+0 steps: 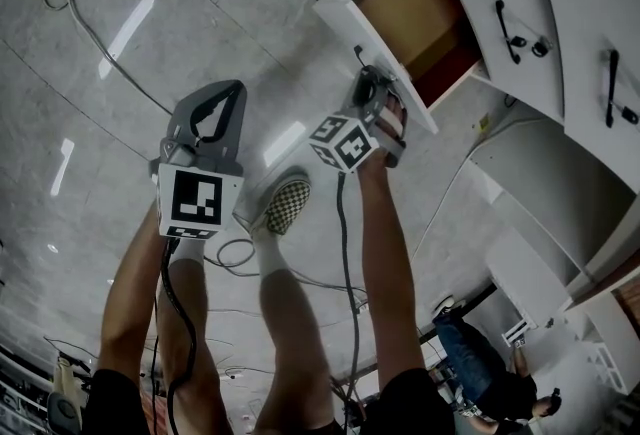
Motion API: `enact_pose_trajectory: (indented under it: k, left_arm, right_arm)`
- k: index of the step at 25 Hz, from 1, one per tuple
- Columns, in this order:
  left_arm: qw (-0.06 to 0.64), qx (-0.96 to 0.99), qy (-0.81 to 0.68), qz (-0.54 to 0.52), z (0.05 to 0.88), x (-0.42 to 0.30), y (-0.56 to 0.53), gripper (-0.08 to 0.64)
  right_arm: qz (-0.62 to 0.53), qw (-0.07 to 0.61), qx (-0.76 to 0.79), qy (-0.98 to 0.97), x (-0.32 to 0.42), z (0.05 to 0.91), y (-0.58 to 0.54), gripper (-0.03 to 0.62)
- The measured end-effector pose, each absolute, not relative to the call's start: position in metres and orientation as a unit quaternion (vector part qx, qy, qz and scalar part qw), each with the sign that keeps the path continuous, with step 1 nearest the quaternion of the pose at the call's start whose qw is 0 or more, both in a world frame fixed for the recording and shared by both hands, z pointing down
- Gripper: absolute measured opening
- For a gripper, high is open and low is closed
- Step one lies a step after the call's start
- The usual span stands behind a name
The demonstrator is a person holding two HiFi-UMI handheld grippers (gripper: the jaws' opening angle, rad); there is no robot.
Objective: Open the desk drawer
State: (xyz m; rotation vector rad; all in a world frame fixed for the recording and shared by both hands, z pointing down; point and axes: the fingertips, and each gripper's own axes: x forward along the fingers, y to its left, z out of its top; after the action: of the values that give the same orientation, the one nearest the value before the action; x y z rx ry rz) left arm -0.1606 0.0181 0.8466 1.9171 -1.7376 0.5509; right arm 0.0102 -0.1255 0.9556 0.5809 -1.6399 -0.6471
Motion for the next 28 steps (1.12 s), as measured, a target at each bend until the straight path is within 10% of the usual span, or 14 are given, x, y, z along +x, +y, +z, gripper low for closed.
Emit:
enact_pose_trajectory:
  k: [28]
  left_arm:
    - [0.263, 0.700, -0.625, 0.222, 0.876, -0.168, 0.023, 0.011]
  right_arm:
    - [-0.283, 0.597, 0.276, -0.699, 0.011, 0.991, -0.113, 0.020]
